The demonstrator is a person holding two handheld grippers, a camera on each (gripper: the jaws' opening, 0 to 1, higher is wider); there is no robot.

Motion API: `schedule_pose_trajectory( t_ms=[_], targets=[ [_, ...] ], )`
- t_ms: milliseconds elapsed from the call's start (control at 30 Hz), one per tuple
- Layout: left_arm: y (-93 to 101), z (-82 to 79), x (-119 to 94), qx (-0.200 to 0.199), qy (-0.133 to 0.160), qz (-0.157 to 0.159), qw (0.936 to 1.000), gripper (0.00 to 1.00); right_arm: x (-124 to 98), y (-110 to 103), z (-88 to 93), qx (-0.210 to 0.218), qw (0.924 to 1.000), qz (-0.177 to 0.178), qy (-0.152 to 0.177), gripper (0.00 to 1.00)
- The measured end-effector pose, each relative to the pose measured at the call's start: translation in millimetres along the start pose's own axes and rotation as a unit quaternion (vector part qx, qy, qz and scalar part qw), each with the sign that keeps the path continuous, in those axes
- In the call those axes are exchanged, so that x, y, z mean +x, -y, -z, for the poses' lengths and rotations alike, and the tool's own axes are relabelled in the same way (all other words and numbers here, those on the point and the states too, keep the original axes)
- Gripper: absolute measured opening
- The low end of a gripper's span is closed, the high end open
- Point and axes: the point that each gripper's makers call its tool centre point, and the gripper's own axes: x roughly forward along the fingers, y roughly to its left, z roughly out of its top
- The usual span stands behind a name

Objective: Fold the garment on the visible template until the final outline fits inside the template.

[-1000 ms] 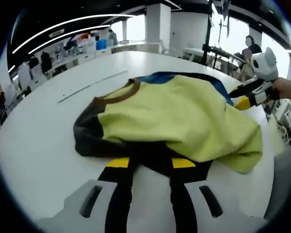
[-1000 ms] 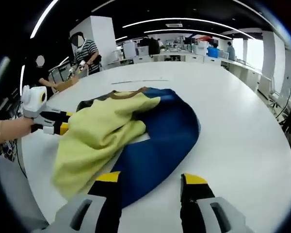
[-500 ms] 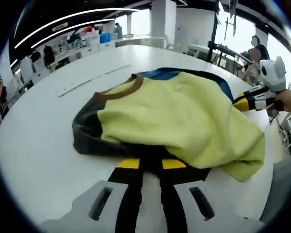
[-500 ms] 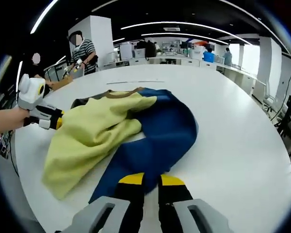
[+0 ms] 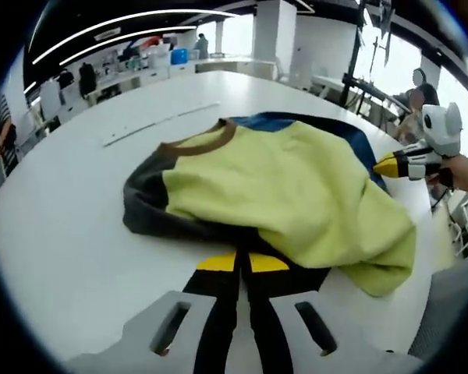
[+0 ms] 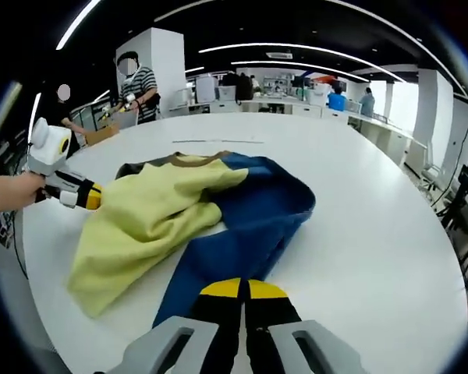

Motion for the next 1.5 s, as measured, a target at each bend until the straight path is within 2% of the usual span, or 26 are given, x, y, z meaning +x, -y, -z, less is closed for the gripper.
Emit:
schedule_pose_trajectory(
  t_ms=[200, 333, 400, 533, 800, 1000, 1067, 1233, 1333, 1500],
  targets=[
    [-3.4, -13.2, -20, -0.031, 0.031, -0.011, 0.999, 0.0, -4, 8, -11.1, -0.002, 1.0, -0.004, 0.002, 0.0],
    [-9.1, -15.4, -33, -0.05, 0.044, -0.021, 0.9976, 0.0, -9, 15, -16.9, -0.007, 1.0, -0.003, 0.002, 0.0],
    [-10.9, -14.6, -42, -0.073, 0.049, -0.027, 0.9958, 0.0, -13, 21, -22.1, -0.014, 0.9998, -0.008, 0.007, 0.0],
    [-15.3, -13.7, -58, -0.105, 0.065, -0.036, 0.9917, 0.0, -20, 41, -26.9, -0.005, 1.0, 0.004, 0.0, 0.0],
    [-28.5, -4.9, -87, -0.132, 0.083, -0.073, 0.9851, 0.0, -29, 67, -34.9, -0.013, 0.9997, 0.02, 0.001, 0.0],
    [-42.4, 0.6, -106, -0.153, 0.098, -0.101, 0.9781, 0.0, -29, 86, -29.1, -0.023, 0.9989, 0.038, -0.017, 0.0],
    [-50.2, 5.1, -113, -0.165, 0.101, -0.112, 0.9746, 0.0, -30, 94, -28.7, -0.021, 0.9987, 0.043, -0.02, 0.0],
    [-74.2, 24.3, -129, -0.228, 0.104, -0.147, 0.9569, 0.0, -31, 113, -26.6, -0.025, 0.9974, 0.06, -0.03, 0.0],
    [-83.0, 31.4, -136, -0.234, 0.107, -0.159, 0.9531, 0.0, -30, 124, -24.6, -0.022, 0.9968, 0.068, -0.035, 0.0],
    [-95.9, 44.7, -147, -0.248, 0.108, -0.183, 0.9452, 0.0, -28, 130, -19.7, -0.027, 0.9959, 0.071, -0.049, 0.0]
  ],
)
